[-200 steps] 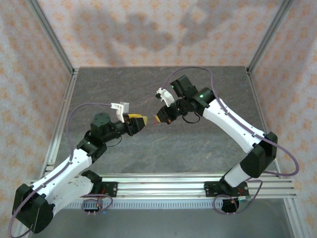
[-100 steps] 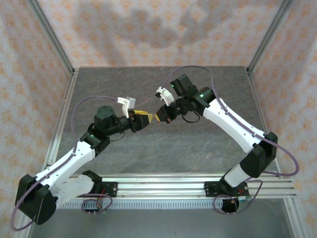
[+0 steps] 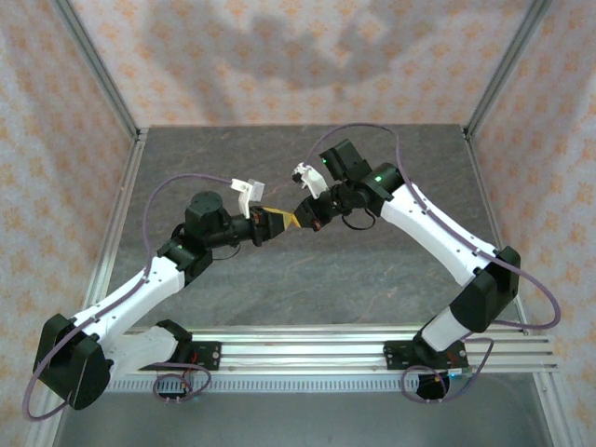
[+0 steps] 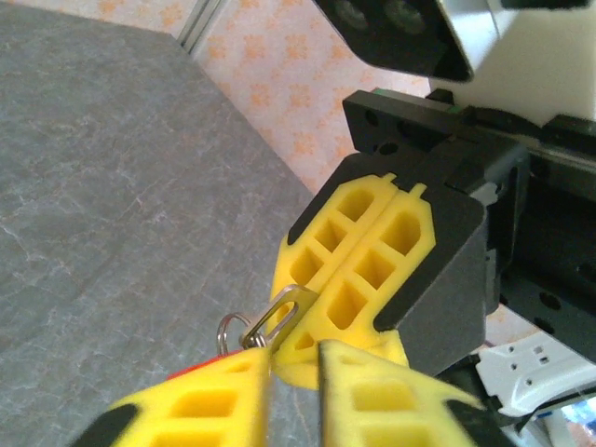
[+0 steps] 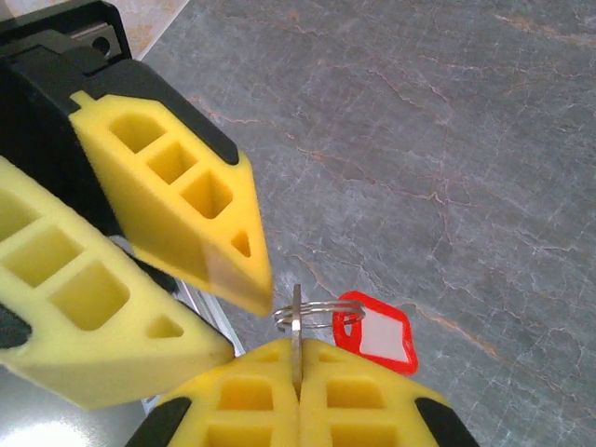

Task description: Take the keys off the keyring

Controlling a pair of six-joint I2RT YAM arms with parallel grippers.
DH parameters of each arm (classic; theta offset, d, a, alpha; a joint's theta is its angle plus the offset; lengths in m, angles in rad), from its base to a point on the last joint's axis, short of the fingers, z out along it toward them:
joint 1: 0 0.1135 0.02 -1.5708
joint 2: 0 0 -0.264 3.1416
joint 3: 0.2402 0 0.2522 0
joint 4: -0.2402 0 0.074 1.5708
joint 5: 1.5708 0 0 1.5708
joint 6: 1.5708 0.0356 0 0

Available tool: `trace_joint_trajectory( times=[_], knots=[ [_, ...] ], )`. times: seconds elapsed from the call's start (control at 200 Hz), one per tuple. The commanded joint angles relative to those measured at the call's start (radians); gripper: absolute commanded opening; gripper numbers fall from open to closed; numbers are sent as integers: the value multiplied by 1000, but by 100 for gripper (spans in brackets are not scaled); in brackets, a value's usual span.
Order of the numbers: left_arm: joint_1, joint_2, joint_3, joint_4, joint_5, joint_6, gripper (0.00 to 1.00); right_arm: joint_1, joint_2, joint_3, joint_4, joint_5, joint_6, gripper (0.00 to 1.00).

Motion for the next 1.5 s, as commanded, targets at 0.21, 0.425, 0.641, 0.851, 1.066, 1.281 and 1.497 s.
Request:
trace_joint_trajectory(
  times=[0.21,0.425,0.641,0.851,1.066,1.281,1.497],
  knots=[
    [-11,0,34,-33,-15,30,23,8,-2,36,21,-42,14,0],
    [-20,0,24,-29,-28,33,15,8,-6,44,18,-43,18,0],
    [-21,-6,22,-37,-43,48,0,8,-5,59,6,-45,26,0],
    [-21,-44,1,-29,-71,61,0,-1,-2,64,-5,-45,38,0],
    [-22,-94,-10,-38,-97,76,0,-30,-4,47,10,-70,62,0],
    [-21,-116,-28,-52,-116,77,0,-37,-11,36,21,-74,74,0],
    [-21,-90,-12,-38,-88,61,34,-37,-11,40,20,-99,77,0]
  ],
)
